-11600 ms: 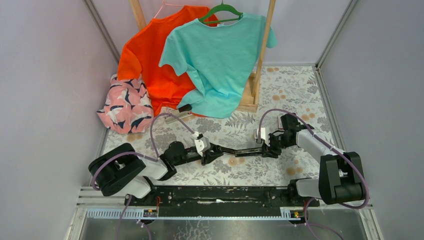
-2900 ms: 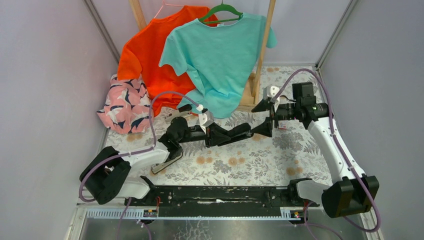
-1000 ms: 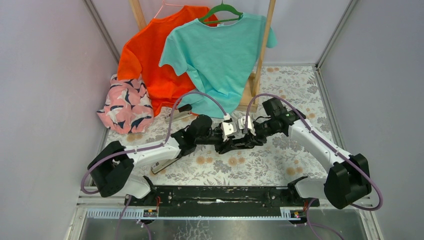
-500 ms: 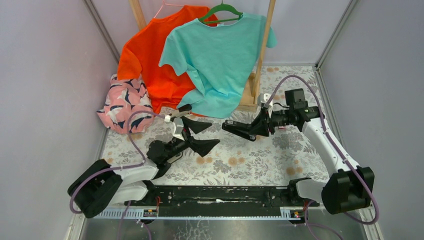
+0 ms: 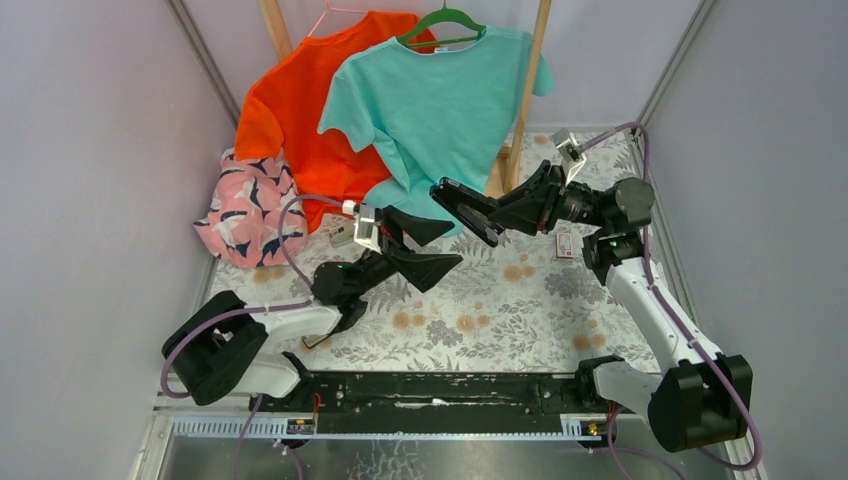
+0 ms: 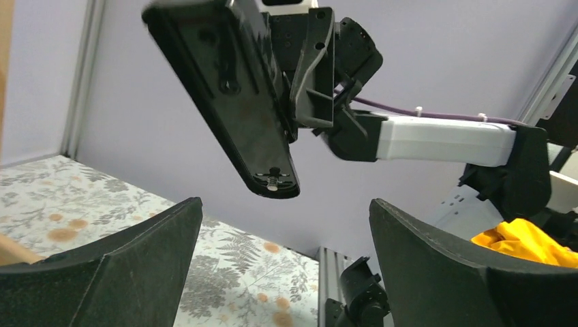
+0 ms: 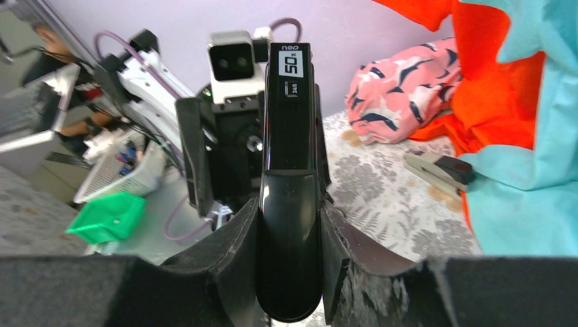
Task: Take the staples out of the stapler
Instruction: Unload the staple at the center of the board.
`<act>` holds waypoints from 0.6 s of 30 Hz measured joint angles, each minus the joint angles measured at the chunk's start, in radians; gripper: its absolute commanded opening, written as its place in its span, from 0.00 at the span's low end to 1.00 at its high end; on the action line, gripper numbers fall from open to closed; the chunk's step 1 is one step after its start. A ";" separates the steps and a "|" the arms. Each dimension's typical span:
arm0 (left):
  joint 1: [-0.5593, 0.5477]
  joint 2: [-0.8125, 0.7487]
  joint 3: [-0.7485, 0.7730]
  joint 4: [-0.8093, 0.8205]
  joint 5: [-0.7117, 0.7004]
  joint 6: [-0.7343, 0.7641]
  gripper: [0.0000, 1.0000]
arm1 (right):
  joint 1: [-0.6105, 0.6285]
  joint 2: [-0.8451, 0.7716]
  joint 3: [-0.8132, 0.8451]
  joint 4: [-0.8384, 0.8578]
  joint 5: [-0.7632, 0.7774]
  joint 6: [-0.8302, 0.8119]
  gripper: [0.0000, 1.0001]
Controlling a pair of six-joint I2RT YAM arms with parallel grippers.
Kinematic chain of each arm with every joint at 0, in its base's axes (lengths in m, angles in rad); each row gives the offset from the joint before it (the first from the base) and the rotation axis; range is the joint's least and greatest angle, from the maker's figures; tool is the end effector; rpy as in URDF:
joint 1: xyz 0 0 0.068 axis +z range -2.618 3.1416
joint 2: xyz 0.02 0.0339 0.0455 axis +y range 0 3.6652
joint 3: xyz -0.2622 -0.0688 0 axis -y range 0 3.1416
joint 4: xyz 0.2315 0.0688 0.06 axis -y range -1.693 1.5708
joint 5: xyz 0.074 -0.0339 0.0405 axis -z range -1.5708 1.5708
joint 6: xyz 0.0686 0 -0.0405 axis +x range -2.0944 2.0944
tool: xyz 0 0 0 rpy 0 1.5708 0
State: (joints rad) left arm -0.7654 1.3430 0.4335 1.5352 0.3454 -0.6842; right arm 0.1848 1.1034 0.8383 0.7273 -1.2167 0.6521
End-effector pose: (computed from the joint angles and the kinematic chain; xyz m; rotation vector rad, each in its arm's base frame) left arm 0.1733 -0.1987 0.3042 0.3958 1.0222 -1.4810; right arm 0.2128 0.1052 0.3884 -0.8955 1.2797 1.3414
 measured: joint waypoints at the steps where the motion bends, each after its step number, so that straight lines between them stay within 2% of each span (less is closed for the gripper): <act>1: -0.008 0.011 0.012 0.000 -0.006 -0.008 1.00 | 0.000 0.017 -0.005 0.087 0.000 0.087 0.00; 6: -0.042 0.056 0.068 0.000 -0.022 -0.034 0.99 | 0.000 0.097 -0.015 0.382 0.004 0.372 0.00; 12: -0.053 0.109 0.132 0.003 -0.067 -0.073 0.95 | 0.004 0.109 -0.029 0.509 0.005 0.492 0.00; 15: -0.060 0.136 0.159 0.005 -0.086 -0.093 0.88 | 0.005 0.106 -0.031 0.521 0.005 0.505 0.00; 18: -0.068 0.159 0.177 0.006 -0.102 -0.111 0.76 | 0.006 0.106 -0.034 0.525 0.005 0.510 0.00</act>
State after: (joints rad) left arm -0.8330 1.5017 0.6109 1.5410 0.2436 -0.7948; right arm 0.1913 1.2098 0.8043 1.2518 -1.2114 1.1618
